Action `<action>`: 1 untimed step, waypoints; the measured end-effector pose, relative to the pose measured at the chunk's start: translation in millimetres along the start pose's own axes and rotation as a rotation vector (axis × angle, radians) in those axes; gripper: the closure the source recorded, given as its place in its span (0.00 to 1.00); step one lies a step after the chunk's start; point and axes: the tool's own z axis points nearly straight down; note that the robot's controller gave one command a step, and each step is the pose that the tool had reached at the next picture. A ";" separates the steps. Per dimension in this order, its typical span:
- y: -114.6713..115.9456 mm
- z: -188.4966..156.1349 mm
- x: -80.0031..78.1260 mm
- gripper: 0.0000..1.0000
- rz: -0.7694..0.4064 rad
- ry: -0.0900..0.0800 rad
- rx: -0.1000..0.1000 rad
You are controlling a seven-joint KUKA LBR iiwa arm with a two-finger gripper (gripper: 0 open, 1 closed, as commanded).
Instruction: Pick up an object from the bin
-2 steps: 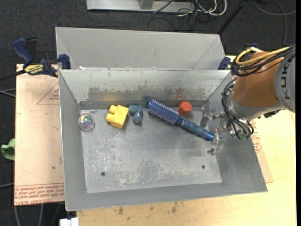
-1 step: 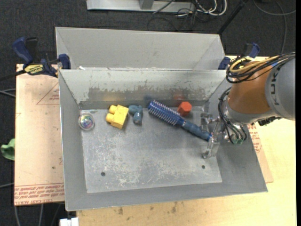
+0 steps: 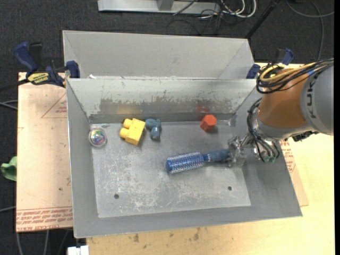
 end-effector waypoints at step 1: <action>0.5 2.0 1.4 0.00 0.000 0.004 -0.001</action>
Offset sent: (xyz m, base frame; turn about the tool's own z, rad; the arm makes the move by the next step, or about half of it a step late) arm 0.0000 0.0000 0.0000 0.0000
